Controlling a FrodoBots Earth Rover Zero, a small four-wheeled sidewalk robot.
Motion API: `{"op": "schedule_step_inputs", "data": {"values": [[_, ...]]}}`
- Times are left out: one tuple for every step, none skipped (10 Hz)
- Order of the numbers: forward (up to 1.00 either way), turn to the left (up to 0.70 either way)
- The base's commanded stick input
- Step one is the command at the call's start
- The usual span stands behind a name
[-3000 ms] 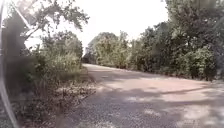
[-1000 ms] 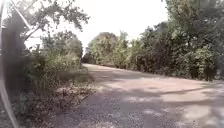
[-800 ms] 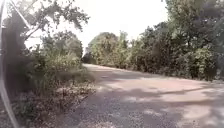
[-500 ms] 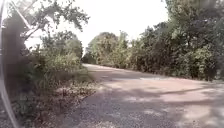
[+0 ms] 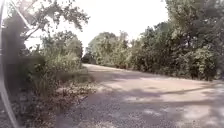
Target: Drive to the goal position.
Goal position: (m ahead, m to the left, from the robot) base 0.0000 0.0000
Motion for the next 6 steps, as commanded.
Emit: {"op": "schedule_step_inputs", "data": {"values": [[0.06,0.00],[0.06,0.00],[0.05,0.00],[0.05,0.00],[0.05,0.00],[0.05,0.00]]}}
